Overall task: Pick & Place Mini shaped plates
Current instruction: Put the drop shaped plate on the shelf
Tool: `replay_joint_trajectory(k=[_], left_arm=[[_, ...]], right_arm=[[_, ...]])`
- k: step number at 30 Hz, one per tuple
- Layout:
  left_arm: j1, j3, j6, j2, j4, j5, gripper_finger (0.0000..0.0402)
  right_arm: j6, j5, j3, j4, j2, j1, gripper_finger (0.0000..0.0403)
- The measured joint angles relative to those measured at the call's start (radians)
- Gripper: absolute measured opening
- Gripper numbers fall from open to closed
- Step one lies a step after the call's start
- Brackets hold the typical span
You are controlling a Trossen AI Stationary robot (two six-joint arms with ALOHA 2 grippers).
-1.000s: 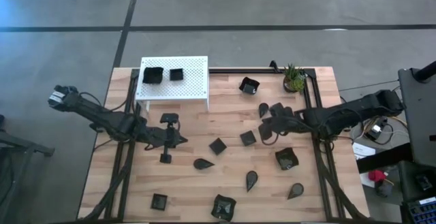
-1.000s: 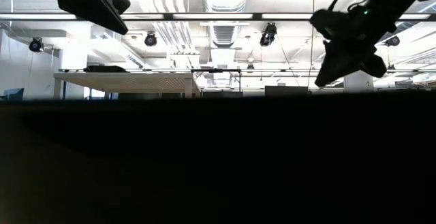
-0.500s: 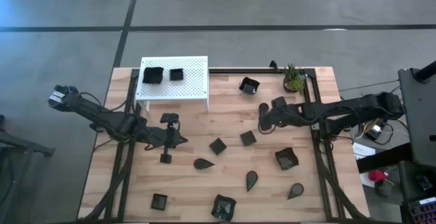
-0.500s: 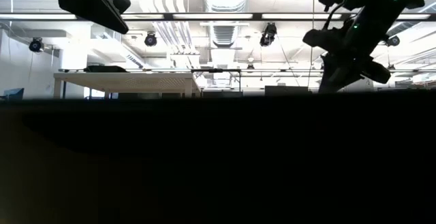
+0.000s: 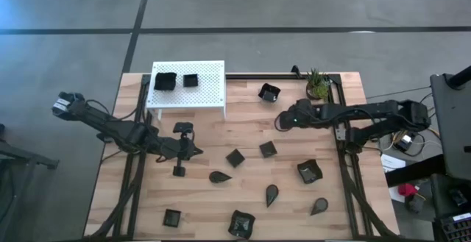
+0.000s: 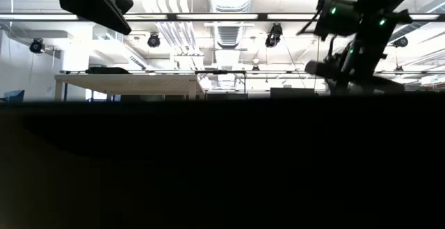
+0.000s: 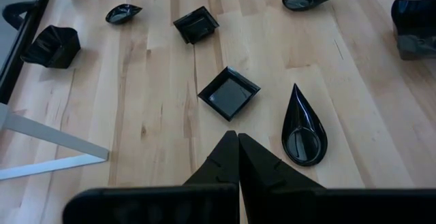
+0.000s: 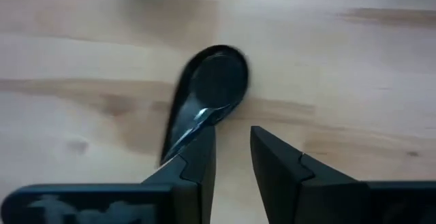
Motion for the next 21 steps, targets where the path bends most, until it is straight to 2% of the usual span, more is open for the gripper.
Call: replay_joint_trajectory(k=[6,10,21], left_arm=[[0.0,0.0,0.0,0.0,0.0,0.0,0.0],[0.0,0.0,0.0,0.0,0.0,0.0,0.0],[0.0,0.0,0.0,0.0,0.0,0.0,0.0]], right_arm=[[-0.023,-0.005,0.0,0.027,0.086,-0.073,0.0092],[-0.062,-0.047,0.0,0.087,0.124,-0.103,0.0095],[-0.081,-0.058,0.001,0.138,0.193,-0.125,0.0089]])
